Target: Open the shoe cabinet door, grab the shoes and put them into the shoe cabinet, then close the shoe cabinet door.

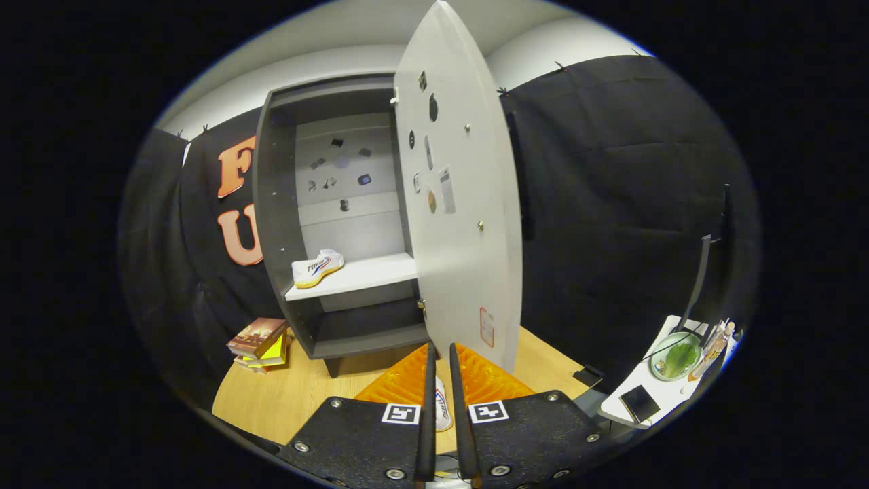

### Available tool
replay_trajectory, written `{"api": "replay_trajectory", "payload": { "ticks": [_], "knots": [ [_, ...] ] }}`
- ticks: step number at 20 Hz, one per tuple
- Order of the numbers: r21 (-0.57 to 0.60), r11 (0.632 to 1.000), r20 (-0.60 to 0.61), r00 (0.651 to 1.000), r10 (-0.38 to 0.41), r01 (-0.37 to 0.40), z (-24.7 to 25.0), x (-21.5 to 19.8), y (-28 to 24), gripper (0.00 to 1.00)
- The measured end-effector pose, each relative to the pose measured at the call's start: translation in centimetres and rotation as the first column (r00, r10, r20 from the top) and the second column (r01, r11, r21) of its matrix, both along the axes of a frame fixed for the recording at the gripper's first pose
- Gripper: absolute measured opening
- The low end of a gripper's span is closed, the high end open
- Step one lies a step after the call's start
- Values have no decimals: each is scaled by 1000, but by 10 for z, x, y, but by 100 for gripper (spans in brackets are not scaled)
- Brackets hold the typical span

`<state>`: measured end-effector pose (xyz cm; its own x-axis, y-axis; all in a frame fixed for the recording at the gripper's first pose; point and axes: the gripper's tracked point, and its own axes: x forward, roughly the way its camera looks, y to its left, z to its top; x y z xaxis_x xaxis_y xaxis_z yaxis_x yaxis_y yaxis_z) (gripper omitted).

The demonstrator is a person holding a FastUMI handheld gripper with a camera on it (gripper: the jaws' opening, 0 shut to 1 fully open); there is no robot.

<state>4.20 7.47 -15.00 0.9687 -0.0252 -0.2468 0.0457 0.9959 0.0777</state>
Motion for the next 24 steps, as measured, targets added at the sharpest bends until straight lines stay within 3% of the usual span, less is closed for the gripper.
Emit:
{"api": "replay_trajectory", "payload": {
  "ticks": [7,11,17,20,24],
  "knots": [
    [-72,988,-114,986,125,-134,-75,35,59,18],
    [-142,974,-186,972,146,-174,-126,64,73,26],
    [-194,955,-297,941,162,-225,-199,95,80,56],
    [-205,949,-363,919,153,-239,-232,107,78,81],
    [-226,945,-422,898,123,-236,-268,120,68,85]
  ]
}}
